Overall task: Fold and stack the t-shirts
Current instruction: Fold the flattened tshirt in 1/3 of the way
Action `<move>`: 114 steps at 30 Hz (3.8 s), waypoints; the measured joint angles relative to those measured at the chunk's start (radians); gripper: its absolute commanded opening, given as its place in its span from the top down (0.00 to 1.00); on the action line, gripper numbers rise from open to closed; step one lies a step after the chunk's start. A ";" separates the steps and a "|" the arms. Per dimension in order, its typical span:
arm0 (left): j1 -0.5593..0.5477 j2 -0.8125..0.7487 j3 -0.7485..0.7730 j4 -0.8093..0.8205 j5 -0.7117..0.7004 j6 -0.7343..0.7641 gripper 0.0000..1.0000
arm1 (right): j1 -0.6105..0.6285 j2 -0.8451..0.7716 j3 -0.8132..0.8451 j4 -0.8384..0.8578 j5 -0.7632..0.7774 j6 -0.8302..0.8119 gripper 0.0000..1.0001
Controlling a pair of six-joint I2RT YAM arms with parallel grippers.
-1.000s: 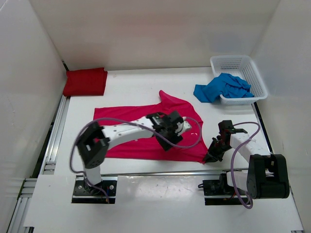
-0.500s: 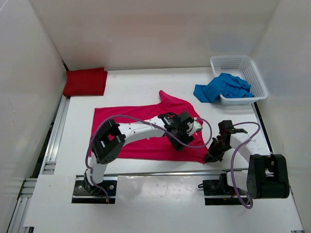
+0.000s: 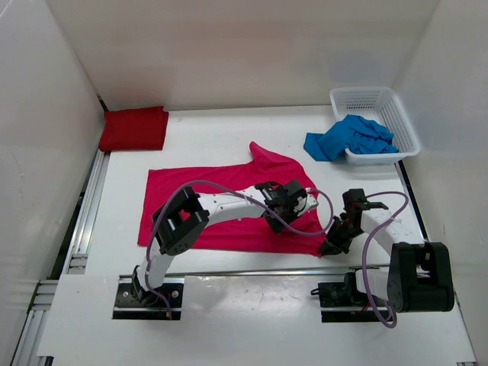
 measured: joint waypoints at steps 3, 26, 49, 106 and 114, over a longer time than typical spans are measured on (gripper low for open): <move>0.000 0.001 0.000 0.005 -0.021 0.000 0.89 | 0.000 0.000 0.000 0.000 0.000 0.000 0.82; 0.161 0.030 0.052 -0.045 -0.009 0.003 0.68 | 0.000 0.000 0.000 0.005 0.000 0.001 0.84; 0.189 0.056 0.102 -0.119 0.038 0.002 0.39 | 0.084 -0.013 0.257 0.049 0.036 -0.009 0.57; 0.236 0.103 0.139 -0.150 -0.013 0.004 0.55 | 0.182 0.608 0.700 0.080 0.032 -0.008 0.76; 0.237 0.106 0.146 -0.151 -0.107 0.002 0.35 | 0.106 0.625 0.700 0.125 -0.075 0.048 0.76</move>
